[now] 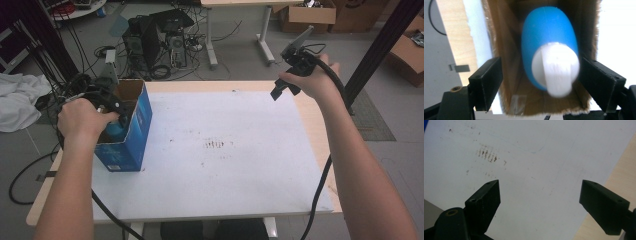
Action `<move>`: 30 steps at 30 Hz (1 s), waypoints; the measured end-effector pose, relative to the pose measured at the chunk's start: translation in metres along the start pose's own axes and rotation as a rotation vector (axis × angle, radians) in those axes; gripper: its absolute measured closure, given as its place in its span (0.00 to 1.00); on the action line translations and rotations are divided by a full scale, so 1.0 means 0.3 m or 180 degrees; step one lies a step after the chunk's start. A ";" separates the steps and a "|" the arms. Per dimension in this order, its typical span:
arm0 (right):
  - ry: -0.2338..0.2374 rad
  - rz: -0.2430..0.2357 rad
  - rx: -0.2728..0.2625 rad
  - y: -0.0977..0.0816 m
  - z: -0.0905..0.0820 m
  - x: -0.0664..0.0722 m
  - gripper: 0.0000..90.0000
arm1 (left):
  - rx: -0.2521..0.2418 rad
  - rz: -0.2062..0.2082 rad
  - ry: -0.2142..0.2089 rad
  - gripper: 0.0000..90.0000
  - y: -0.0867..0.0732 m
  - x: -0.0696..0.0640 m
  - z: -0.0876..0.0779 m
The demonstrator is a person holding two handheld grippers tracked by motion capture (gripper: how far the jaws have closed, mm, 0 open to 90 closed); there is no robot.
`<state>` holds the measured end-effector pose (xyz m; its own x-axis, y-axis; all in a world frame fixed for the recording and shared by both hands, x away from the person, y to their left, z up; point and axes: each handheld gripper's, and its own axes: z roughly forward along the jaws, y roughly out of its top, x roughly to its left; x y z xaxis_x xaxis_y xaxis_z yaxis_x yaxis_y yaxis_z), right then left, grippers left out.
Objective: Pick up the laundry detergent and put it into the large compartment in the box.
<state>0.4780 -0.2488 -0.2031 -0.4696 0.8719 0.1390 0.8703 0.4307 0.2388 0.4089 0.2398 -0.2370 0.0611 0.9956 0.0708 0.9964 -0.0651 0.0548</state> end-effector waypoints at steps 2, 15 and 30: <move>-0.0007 -0.0001 -0.0002 0.001 0.001 0.001 0.19 | -0.0048 0.0036 0.0008 0.21 -0.003 -0.008 -0.030; -0.0003 0.0020 -0.0009 -0.003 -0.004 0.010 0.19 | -0.0295 0.0355 -0.0030 0.14 -0.004 -0.163 -0.163; 0.0021 0.0016 -0.0034 -0.029 -0.028 0.017 0.19 | -0.0305 0.0887 -0.0178 0.04 -0.008 -0.401 -0.138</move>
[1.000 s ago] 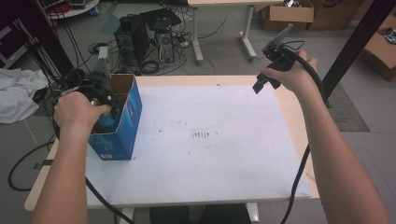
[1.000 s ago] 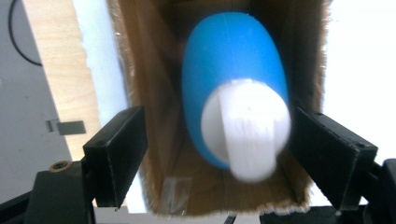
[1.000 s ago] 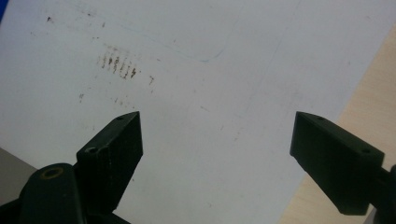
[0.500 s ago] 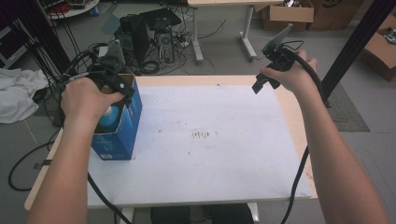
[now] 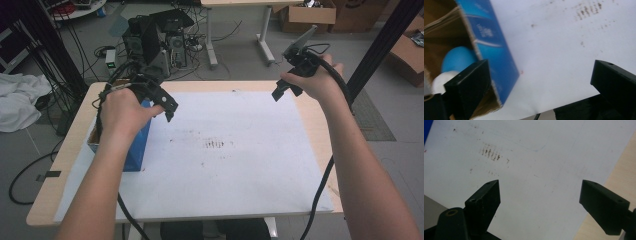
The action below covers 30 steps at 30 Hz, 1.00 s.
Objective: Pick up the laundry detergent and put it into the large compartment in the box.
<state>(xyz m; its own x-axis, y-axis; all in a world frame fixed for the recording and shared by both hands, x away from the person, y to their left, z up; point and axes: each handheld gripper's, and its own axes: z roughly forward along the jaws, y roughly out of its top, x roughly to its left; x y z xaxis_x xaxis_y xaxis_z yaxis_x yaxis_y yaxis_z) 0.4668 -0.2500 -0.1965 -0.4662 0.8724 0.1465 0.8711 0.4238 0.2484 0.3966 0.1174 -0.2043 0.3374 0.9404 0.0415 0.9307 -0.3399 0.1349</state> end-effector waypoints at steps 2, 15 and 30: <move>-0.0007 0.0005 0.0009 -0.001 0.001 -0.003 0.19 | 0.0007 0.0066 -0.0004 0.03 0.010 -0.031 0.018; -0.0008 0.0023 0.0020 -0.003 0.001 -0.014 0.19 | 0.0098 0.0511 -0.0036 0.00 0.059 -0.195 0.090; -0.0008 0.0051 0.0025 -0.013 0.005 -0.017 0.19 | 0.0105 0.0579 -0.0052 0.00 0.064 -0.215 0.097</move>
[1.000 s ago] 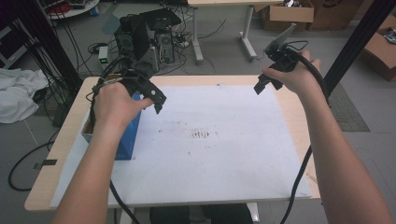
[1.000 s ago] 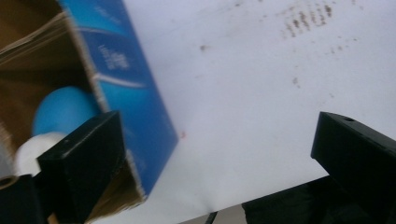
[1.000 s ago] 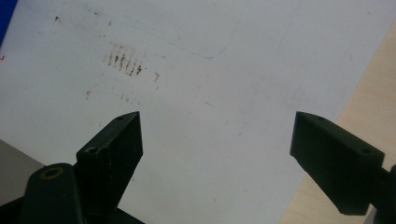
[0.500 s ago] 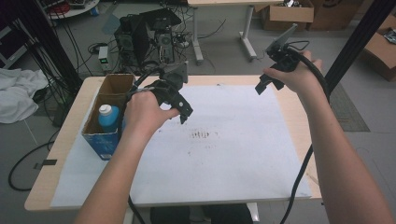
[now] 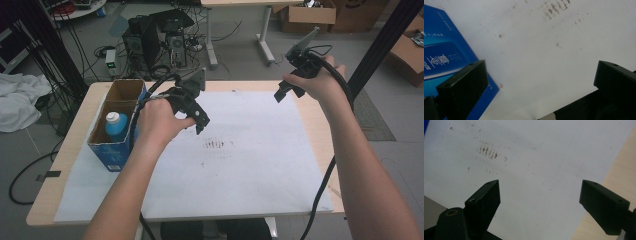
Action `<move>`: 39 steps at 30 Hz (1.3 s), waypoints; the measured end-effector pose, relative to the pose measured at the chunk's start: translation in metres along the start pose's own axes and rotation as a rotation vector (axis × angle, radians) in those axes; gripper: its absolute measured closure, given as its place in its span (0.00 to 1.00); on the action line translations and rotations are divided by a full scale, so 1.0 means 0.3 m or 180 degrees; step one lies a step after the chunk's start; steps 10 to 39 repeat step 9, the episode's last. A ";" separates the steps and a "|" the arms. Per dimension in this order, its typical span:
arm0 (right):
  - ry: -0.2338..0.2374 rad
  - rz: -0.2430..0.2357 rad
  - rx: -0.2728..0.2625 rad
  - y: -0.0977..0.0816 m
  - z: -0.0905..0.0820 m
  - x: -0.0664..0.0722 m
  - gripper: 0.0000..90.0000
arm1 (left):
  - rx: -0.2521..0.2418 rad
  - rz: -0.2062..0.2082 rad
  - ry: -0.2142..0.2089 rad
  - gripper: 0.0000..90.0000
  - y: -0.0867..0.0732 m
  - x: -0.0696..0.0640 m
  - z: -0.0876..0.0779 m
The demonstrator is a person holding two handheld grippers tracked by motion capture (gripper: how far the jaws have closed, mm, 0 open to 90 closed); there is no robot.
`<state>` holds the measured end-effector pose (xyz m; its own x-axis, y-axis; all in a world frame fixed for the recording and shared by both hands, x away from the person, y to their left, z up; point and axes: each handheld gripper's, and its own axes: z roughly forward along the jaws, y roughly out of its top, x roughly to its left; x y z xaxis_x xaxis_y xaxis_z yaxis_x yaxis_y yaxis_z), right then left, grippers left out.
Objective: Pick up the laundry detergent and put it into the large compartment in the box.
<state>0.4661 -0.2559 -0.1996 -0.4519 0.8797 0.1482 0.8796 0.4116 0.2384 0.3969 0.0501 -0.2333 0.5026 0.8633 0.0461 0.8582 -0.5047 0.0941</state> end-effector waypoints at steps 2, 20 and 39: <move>-0.0009 -0.0016 0.0002 -0.001 -0.001 0.000 0.19 | -0.0004 -0.0011 -0.0013 0.00 0.000 -0.004 -0.001; -0.0008 -0.0040 -0.0016 -0.006 -0.004 0.002 0.19 | 0.0015 0.0041 -0.0012 0.00 -0.002 -0.011 0.000; -0.0008 -0.0040 -0.0016 -0.006 -0.004 0.002 0.19 | 0.0015 0.0041 -0.0012 0.00 -0.002 -0.011 0.000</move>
